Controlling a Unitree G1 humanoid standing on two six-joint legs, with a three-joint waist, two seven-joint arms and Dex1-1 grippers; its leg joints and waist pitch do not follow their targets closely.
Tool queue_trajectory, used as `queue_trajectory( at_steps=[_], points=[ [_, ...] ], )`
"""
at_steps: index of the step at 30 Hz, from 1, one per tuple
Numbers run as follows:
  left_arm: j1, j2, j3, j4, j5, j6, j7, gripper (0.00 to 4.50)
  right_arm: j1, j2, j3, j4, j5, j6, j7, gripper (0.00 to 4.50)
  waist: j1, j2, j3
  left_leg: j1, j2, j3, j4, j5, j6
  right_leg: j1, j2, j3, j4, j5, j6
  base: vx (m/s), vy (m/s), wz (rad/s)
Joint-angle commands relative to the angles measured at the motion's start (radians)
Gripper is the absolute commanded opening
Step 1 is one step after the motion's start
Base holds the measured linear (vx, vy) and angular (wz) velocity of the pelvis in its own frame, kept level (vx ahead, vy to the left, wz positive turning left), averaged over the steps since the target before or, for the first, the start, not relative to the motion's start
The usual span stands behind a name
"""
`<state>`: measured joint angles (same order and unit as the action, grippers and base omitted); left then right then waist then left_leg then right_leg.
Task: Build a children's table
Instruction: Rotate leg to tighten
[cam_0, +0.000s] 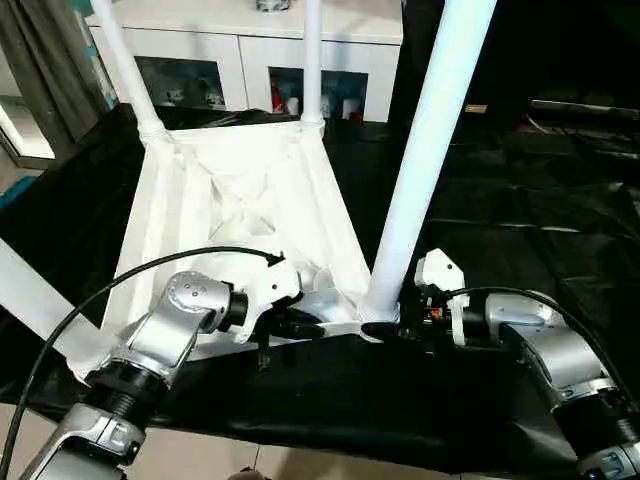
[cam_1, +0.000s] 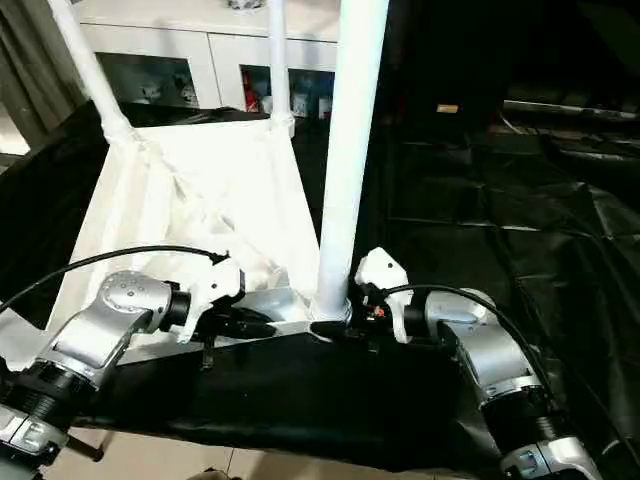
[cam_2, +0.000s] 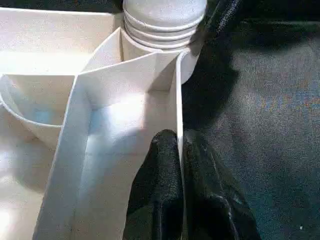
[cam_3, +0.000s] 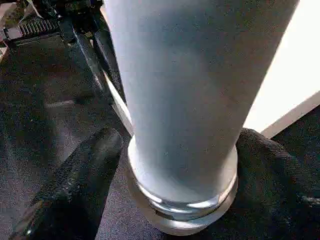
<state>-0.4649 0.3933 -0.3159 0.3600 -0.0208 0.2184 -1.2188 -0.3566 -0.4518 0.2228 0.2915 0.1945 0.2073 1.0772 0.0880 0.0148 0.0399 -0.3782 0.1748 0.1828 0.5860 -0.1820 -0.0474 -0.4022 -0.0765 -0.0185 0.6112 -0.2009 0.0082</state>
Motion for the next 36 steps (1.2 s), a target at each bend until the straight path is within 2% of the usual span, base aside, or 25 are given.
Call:
queue_trajectory(
  at_steps=[1, 5, 12, 14, 15, 16, 17, 18, 19, 20, 22, 23, 24, 26, 27, 31, 33, 36],
  points=[
    [0.013, -0.009, -0.003, -0.025, -0.041, 0.003, -0.022, 0.00, -0.019, 0.004, 0.002, 0.013, -0.009, 0.002, 0.002, 3.36, 0.000, -0.018, -0.054, 0.013, 0.049, -0.013, -0.065, -0.169, 0.068, 0.044, -0.058, 0.027, -0.067, -0.115, -0.238, 0.000, 0.000, 0.00],
    [0.015, -0.006, -0.003, -0.026, -0.041, 0.005, -0.024, 0.00, -0.018, 0.004, 0.004, 0.021, -0.012, -0.002, -0.003, 2.92, 0.001, -0.018, -0.054, 0.014, 0.048, -0.012, -0.064, -0.163, 0.071, 0.044, -0.057, 0.027, -0.066, -0.107, -0.240, 0.000, 0.000, 0.00],
    [0.014, -0.007, -0.003, -0.023, -0.037, 0.005, -0.018, 0.00, -0.011, 0.013, 0.006, 0.038, -0.027, -0.015, -0.022, 2.76, 0.001, -0.017, -0.056, 0.014, 0.048, -0.012, -0.062, -0.158, 0.072, 0.045, -0.058, 0.027, -0.064, -0.101, -0.244, 0.000, 0.000, 0.00],
    [0.004, -0.015, -0.003, 0.004, -0.014, 0.000, 0.018, 0.00, -0.016, 0.043, -0.014, 0.073, -0.034, -0.019, -0.088, 2.73, -0.001, -0.016, -0.053, 0.014, 0.048, -0.012, -0.064, -0.170, 0.067, 0.042, -0.057, 0.027, -0.067, -0.116, -0.244, 0.000, 0.000, 0.00],
    [-0.003, -0.020, -0.003, 0.025, 0.004, -0.005, 0.048, 0.00, -0.022, 0.066, -0.033, 0.096, -0.032, -0.014, -0.135, 2.73, -0.003, -0.015, -0.052, 0.013, 0.046, -0.012, -0.064, -0.179, 0.064, 0.041, -0.057, 0.027, -0.068, -0.129, -0.243, 0.000, 0.000, 0.00],
    [-0.024, -0.039, 0.003, 0.073, 0.035, -0.007, 0.119, 0.00, -0.033, 0.111, -0.068, 0.137, -0.031, -0.003, -0.231, 2.73, -0.008, -0.017, -0.048, 0.015, 0.045, -0.015, -0.071, -0.220, 0.038, 0.041, -0.058, 0.027, -0.075, -0.205, -0.227, 0.000, 0.000, 0.00],
    [-0.034, -0.050, 0.009, 0.095, 0.043, -0.006, 0.150, 0.00, -0.037, 0.129, -0.079, 0.155, -0.035, -0.004, -0.275, 2.73, -0.011, -0.010, -0.047, 0.017, 0.044, -0.016, -0.072, -0.237, 0.025, 0.038, -0.057, 0.027, -0.076, -0.232, -0.223, 0.000, 0.000, 0.00],
    [-0.043, -0.060, 0.015, 0.112, 0.048, -0.005, 0.175, 0.00, -0.040, 0.144, -0.088, 0.169, -0.039, -0.006, -0.310, 2.73, -0.016, -0.013, -0.046, 0.019, 0.044, -0.015, -0.075, -0.259, 0.012, 0.036, -0.057, 0.027, -0.081, -0.262, -0.216, 0.000, 0.000, 0.00],
    [-0.076, -0.100, 0.031, 0.168, 0.068, 0.021, 0.275, 0.00, -0.057, 0.205, -0.125, 0.229, -0.061, -0.002, -0.482, 2.72, -0.021, -0.015, -0.048, 0.021, 0.043, -0.018, -0.077, -0.277, -0.012, 0.037, -0.059, 0.028, -0.083, -0.307, -0.195, 0.000, 0.000, 0.00],
    [-0.076, -0.100, 0.031, 0.168, 0.068, 0.021, 0.275, 0.00, -0.057, 0.205, -0.125, 0.229, -0.061, -0.002, -0.482, 2.72, -0.024, -0.014, -0.045, 0.022, 0.043, -0.018, -0.077, -0.282, -0.018, 0.033, -0.059, 0.029, -0.086, -0.315, -0.191, 0.000, 0.000, 0.00],
    [-0.110, -0.163, 0.050, 0.216, 0.078, 0.050, 0.389, 0.00, -0.081, 0.275, -0.176, 0.295, -0.087, 0.001, -0.717, 2.72, -0.030, -0.013, -0.047, 0.022, 0.041, -0.021, -0.079, -0.294, -0.028, 0.035, -0.059, 0.029, -0.087, -0.337, -0.179, 0.000, 0.000, 0.00],
    [-0.117, -0.177, 0.054, 0.224, 0.078, 0.055, 0.412, 0.00, -0.085, 0.288, -0.185, 0.306, -0.088, 0.004, -0.755, 2.72, -0.033, -0.012, -0.046, 0.022, 0.040, -0.022, -0.080, -0.294, -0.034, 0.032, -0.058, 0.030, -0.089, -0.342, -0.172, 0.000, 0.000, 0.00],
    [-0.129, -0.205, 0.062, 0.240, 0.078, 0.068, 0.456, 0.00, -0.092, 0.310, -0.194, 0.323, -0.099, 0.008, -0.823, 2.72, -0.034, -0.014, -0.047, 0.022, 0.040, -0.021, -0.080, -0.293, -0.035, 0.034, -0.058, 0.029, -0.089, -0.339, -0.171, 0.000, 0.000, 0.00],
    [-0.153, -0.258, 0.070, 0.274, 0.083, 0.071, 0.535, 0.00, -0.097, 0.343, -0.171, 0.336, -0.140, 0.002, -0.872, 2.72, -0.030, -0.014, -0.049, 0.019, 0.039, -0.019, -0.077, -0.272, -0.025, 0.035, -0.058, 0.031, -0.089, -0.295, -0.173, 0.000, 0.000, 0.00],
    [-0.158, -0.269, 0.067, 0.280, 0.087, 0.071, 0.545, 0.00, -0.097, 0.351, -0.163, 0.334, -0.147, -0.001, -0.870, 2.72, -0.030, -0.018, -0.051, 0.020, 0.039, -0.018, -0.076, -0.263, -0.019, 0.037, -0.057, 0.031, -0.088, -0.279, -0.173, 0.000, 0.000, 0.00],
    [-0.165, -0.280, 0.038, 0.305, 0.115, 0.037, 0.546, 0.00, -0.105, 0.361, -0.134, 0.333, -0.164, -0.040, -0.837, 2.72, -0.022, -0.015, -0.055, 0.014, 0.037, -0.015, -0.069, -0.200, 0.029, 0.043, -0.056, 0.031, -0.082, -0.170, -0.184, 0.000, 0.000, 0.00],
    [-0.160, -0.274, 0.033, 0.304, 0.118, 0.031, 0.532, 0.00, -0.111, 0.365, -0.159, 0.334, -0.134, -0.064, -0.832, 3.28, -0.021, -0.015, -0.052, 0.014, 0.037, -0.015, -0.071, -0.215, 0.033, 0.043, -0.057, 0.030, -0.085, -0.197, -0.187, 0.000, 0.000, 0.00],
    [-0.149, -0.258, 0.026, 0.296, 0.117, 0.013, 0.505, 0.00, -0.122, 0.355, -0.183, 0.324, -0.099, -0.097, -0.805, 3.44, -0.023, -0.014, -0.051, 0.015, 0.039, -0.017, -0.075, -0.249, 0.028, 0.041, -0.058, 0.029, -0.089, -0.255, -0.176, 0.000, 0.000, 0.00]
  ],
)
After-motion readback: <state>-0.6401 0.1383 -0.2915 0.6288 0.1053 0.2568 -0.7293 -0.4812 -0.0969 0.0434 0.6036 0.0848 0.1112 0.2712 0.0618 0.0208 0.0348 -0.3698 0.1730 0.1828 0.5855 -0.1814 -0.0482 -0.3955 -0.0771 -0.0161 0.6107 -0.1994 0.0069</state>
